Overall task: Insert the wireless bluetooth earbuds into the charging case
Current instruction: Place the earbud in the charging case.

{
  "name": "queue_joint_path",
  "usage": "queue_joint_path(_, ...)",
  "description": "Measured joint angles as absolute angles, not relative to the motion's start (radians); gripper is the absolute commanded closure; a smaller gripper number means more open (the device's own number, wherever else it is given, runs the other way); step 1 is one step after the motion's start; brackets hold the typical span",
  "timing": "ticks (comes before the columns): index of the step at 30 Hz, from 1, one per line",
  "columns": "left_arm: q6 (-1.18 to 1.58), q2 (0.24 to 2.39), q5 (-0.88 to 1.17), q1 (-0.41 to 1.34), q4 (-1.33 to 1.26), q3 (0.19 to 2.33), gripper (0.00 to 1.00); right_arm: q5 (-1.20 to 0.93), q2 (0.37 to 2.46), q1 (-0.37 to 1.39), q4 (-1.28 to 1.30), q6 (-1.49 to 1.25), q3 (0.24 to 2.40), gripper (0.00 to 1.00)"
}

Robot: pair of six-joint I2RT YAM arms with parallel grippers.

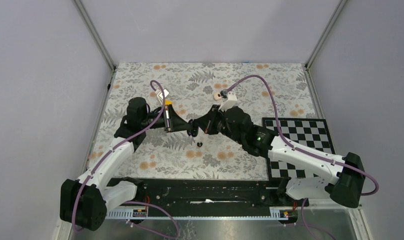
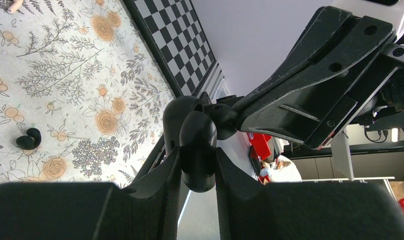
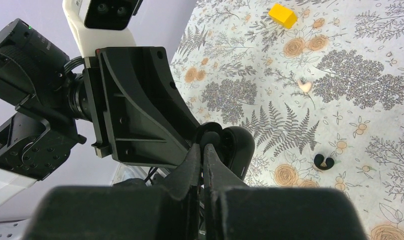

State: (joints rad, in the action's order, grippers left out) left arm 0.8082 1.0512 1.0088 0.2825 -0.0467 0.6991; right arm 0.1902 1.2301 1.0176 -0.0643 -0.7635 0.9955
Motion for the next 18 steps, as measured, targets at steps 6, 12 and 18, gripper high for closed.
queue_joint_path(6, 0.808, 1.051, 1.008, 0.282, -0.046, 0.699, 1.0, 0.202, 1.233, 1.018, -0.065, -0.764, 0.995, 1.0)
queue_joint_path(12, 0.808, 1.054, 1.008, 0.283, -0.046, 0.701, 1.0, 0.22, 1.237, 1.018, -0.065, -0.764, 0.995, 1.0)
queue_joint_path(18, 0.808, 1.062, 1.007, 0.284, -0.046, 0.706, 1.0, 0.221, 1.245, 1.018, -0.066, -0.764, 0.994, 1.0)
